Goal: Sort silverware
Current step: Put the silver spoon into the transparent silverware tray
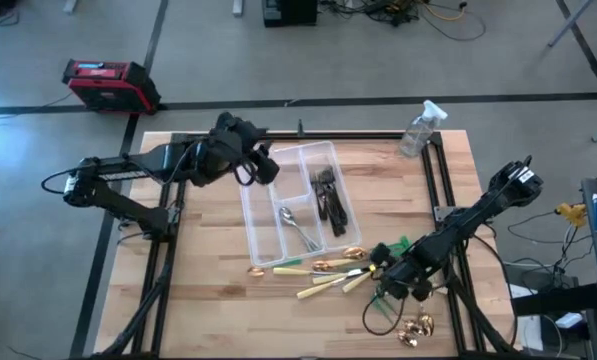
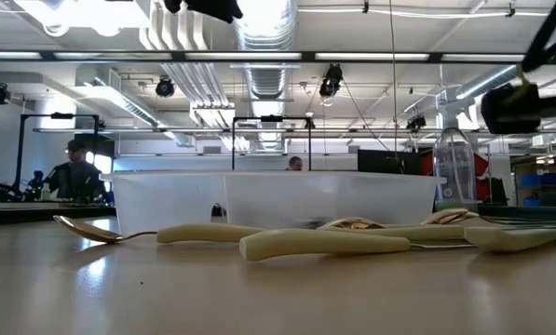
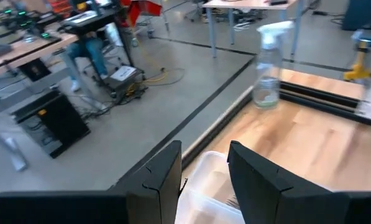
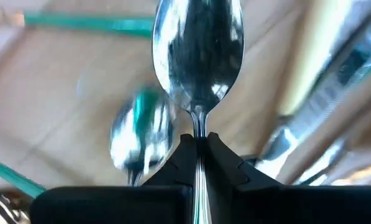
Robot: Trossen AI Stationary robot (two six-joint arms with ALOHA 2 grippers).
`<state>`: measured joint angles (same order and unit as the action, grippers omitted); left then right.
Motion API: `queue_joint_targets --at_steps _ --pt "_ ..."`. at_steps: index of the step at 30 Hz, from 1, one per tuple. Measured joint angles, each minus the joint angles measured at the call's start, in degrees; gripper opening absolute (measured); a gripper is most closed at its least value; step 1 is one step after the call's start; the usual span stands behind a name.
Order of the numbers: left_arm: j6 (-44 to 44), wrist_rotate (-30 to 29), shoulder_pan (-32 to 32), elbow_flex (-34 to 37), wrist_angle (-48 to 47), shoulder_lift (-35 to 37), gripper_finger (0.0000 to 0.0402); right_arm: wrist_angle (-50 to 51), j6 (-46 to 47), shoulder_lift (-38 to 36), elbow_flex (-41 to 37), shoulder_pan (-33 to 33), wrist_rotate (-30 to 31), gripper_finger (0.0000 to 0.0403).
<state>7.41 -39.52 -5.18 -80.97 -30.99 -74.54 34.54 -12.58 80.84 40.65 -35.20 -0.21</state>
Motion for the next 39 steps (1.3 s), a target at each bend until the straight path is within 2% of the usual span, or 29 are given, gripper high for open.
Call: queue_joint_targets --at_steps 6,10,14,18,20,22,25,33,39 --pt "0.64 4.13 -4.32 0.0 0.08 -0.33 0.0119 1.28 2.61 -5.4 1.97 0.58 3.88 0.0001" --pt "0.31 4.3 -4.65 0.0 0.65 -0.17 0.0119 1.12 5.99 -9.34 3.88 2.22 4.37 0.0001" --pt "-0.73 4.54 -4.66 0.01 1.51 0.27 0.0119 0.37 10.63 -11.49 7.67 7.55 4.32 0.0001" --pt "-0.7 6.56 -4.69 0.02 1.6 0.45 0.0119 -1.82 18.51 -10.36 13.16 16.19 4.25 0.0001" --pt "-0.35 8.35 -4.55 0.04 1.77 0.71 0.0119 -5.52 24.53 -8.14 15.96 21.68 1.86 0.0" --pt "0.28 10.68 -4.55 0.07 2.37 1.38 0.0119 -9.73 28.74 -4.91 18.47 26.47 -3.2 0.0" --pt "0.86 13.13 -4.5 -0.16 2.13 2.64 0.0119 -13.82 33.55 1.68 23.66 30.77 -6.97 0.0" --pt "5.42 16.56 -1.95 -5.35 2.46 7.39 0.0119 -10.67 39.99 21.59 37.84 34.83 -7.33 0.0" --pt "5.63 16.58 2.51 -5.64 2.02 9.1 0.0119 -8.48 42.67 31.42 41.92 36.53 -7.26 0.0002"
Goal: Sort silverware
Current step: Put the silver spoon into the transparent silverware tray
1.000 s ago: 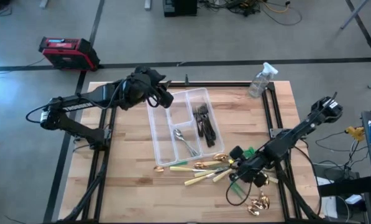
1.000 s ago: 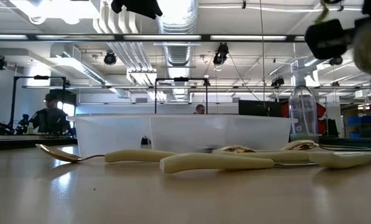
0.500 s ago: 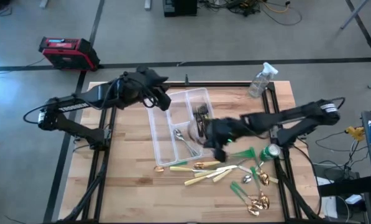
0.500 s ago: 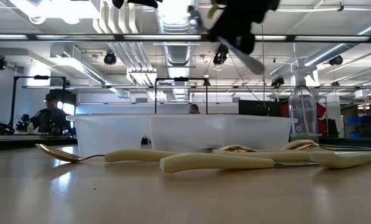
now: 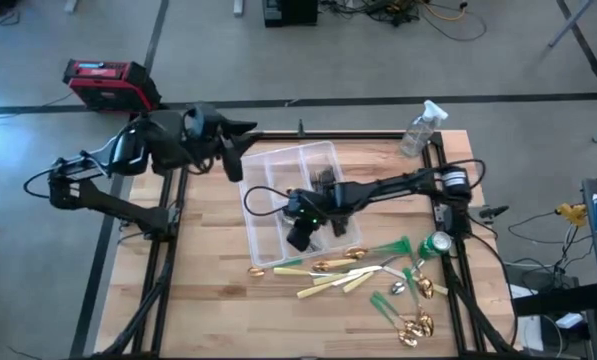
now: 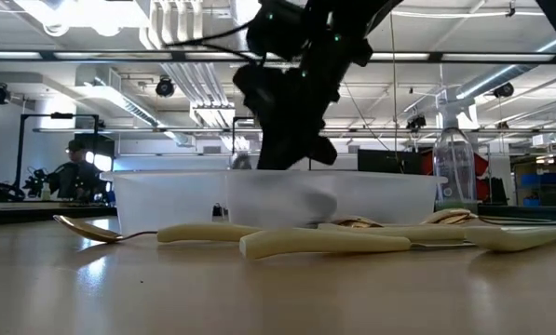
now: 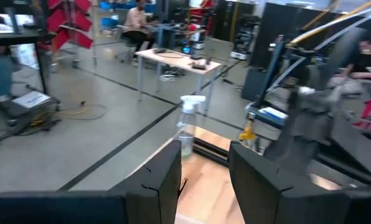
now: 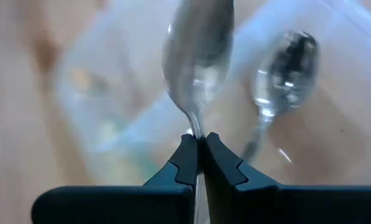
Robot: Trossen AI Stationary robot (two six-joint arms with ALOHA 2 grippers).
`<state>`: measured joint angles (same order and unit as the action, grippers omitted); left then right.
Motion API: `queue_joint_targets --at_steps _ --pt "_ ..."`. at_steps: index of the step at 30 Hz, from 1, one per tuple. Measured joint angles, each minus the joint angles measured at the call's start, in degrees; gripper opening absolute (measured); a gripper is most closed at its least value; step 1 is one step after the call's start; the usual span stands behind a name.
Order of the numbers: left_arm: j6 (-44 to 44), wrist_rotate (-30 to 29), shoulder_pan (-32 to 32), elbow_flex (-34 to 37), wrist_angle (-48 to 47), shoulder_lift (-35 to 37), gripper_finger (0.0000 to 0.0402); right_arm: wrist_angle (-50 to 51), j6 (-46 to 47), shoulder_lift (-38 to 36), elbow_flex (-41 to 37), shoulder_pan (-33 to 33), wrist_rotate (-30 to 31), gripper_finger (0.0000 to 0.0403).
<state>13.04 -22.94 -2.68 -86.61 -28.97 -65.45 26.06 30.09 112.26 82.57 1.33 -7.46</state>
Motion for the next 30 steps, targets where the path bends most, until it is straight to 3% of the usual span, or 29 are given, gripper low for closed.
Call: queue_joint_targets --at_steps 7,18,30 --pt "0.02 0.02 3.12 0.02 -0.48 -1.17 0.0119 1.91 1.67 3.73 0.26 1.34 5.59 0.0001" --pt "1.22 0.02 4.02 0.04 -0.59 -3.52 0.0119 7.42 -2.61 0.65 0.32 0.78 16.31 0.0" --pt "2.63 -0.27 4.0 0.07 0.09 -3.79 0.0119 5.31 -9.3 3.56 0.12 -1.0 16.12 0.0"
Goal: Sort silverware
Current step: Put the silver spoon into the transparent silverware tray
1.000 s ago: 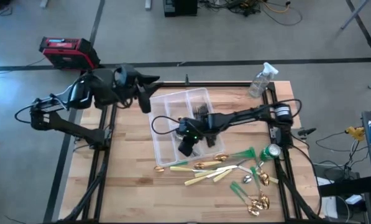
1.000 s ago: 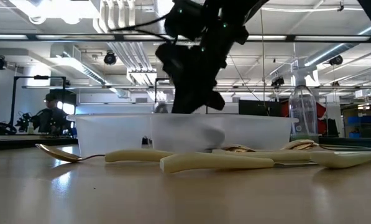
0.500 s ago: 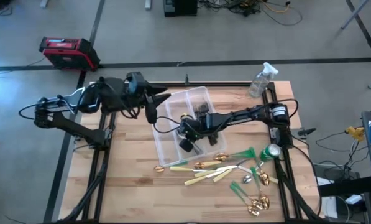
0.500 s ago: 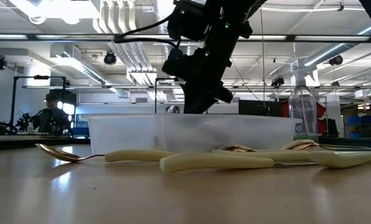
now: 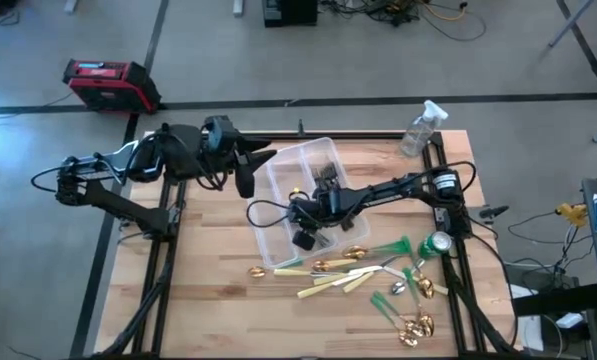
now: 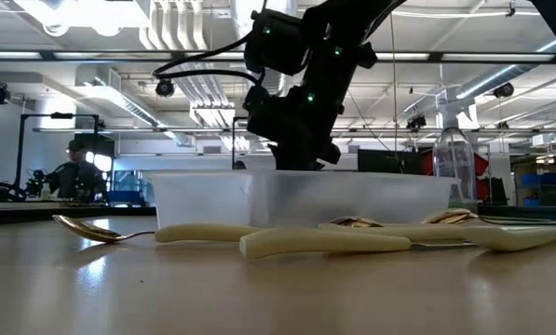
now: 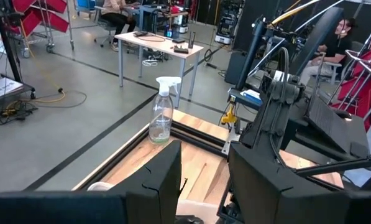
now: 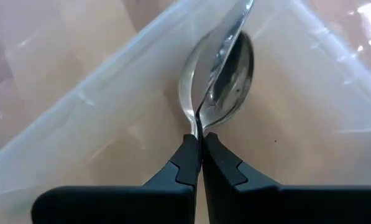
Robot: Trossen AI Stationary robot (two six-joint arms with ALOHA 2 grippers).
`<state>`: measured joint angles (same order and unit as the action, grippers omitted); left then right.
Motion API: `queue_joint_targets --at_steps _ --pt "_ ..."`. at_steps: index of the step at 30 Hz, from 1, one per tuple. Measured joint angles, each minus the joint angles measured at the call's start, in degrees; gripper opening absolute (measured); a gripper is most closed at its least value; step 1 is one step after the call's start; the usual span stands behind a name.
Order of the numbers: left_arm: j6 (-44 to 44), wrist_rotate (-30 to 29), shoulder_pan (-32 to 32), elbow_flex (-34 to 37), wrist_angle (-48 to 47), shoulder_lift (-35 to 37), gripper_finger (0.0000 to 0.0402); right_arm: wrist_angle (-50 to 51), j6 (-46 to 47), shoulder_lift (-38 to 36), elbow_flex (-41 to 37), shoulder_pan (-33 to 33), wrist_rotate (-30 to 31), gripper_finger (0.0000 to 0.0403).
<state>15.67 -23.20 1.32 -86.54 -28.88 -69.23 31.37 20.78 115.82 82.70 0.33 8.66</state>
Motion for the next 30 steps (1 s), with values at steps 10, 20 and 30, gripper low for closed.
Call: queue_joint_targets --at_steps 10,20,30 --pt "1.22 -0.41 0.09 0.0 0.37 -0.72 0.0119 1.6 -4.14 0.1 -0.11 -0.71 -0.08 0.0042" --pt "2.51 -0.41 0.09 0.0 0.3 -3.16 0.0119 12.99 -11.05 -11.71 -0.98 -2.12 0.45 0.0203" --pt "2.59 -0.22 0.37 0.0 0.19 -7.85 0.0119 14.81 -21.22 -47.99 -25.36 -13.3 -7.51 0.0223"
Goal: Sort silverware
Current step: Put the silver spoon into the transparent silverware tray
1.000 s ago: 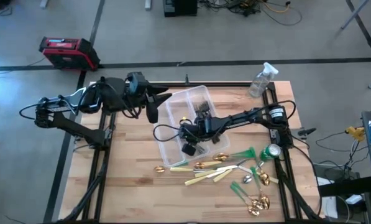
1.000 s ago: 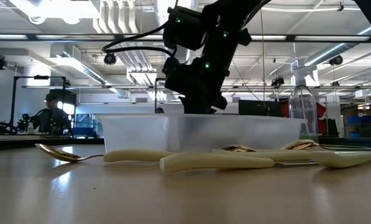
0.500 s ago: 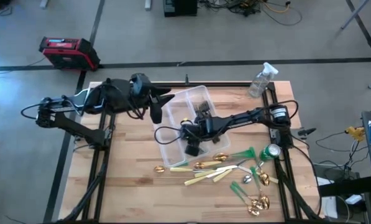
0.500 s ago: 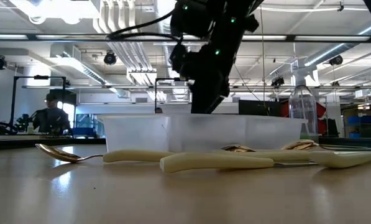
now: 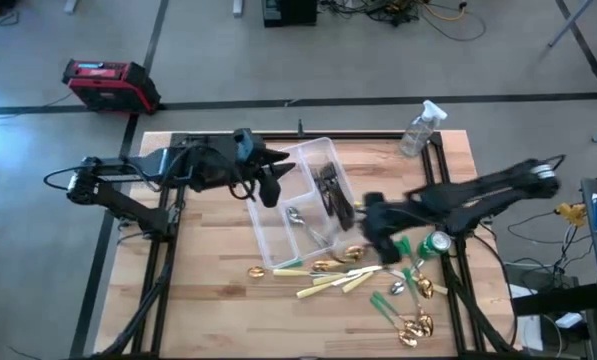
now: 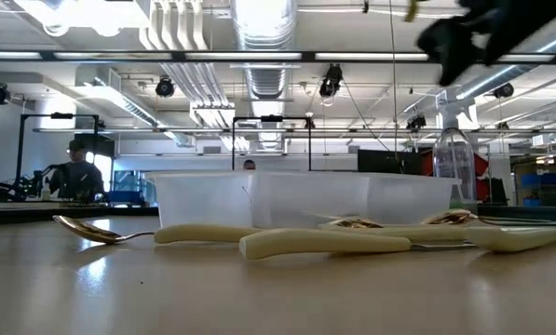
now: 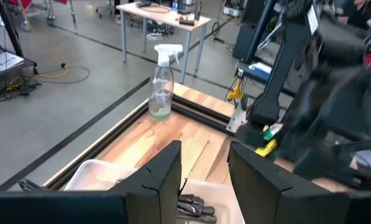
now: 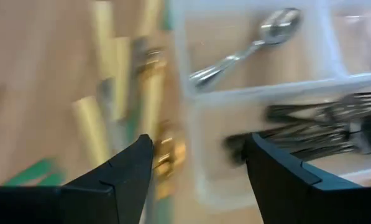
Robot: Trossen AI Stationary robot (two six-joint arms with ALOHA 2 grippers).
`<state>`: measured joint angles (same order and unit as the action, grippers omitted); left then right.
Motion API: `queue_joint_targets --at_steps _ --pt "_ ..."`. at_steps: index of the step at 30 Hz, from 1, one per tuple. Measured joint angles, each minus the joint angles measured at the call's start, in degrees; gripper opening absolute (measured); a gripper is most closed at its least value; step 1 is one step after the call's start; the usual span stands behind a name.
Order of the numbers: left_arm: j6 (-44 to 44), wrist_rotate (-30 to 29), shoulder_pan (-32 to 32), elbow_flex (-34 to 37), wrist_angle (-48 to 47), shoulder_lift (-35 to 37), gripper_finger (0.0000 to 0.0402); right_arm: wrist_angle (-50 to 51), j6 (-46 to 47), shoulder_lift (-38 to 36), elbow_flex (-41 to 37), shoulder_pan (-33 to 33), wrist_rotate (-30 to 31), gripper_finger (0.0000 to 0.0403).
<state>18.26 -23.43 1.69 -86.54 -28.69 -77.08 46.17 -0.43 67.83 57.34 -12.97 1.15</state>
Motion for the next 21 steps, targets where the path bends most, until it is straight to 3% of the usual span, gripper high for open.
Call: queue_joint_targets --at_steps 4,8,16,21 --pt "-0.58 -0.09 -0.45 0.0 2.0 -2.4 0.0119 0.7 6.46 -9.26 -8.78 -6.07 -0.68 0.02" --pt "-1.48 -0.13 -1.55 0.0 5.23 -4.38 0.0119 0.68 13.64 -12.1 -14.63 -12.38 -2.44 0.0178" --pt "-1.31 -0.03 -4.6 0.0 6.06 -6.4 0.0119 0.75 20.27 -6.93 -19.46 -24.7 -3.32 0.0143" --pt "-1.31 0.01 -4.81 0.0 6.01 -7.1 0.0119 -3.67 20.36 0.09 -20.54 -28.79 -3.14 0.0123"
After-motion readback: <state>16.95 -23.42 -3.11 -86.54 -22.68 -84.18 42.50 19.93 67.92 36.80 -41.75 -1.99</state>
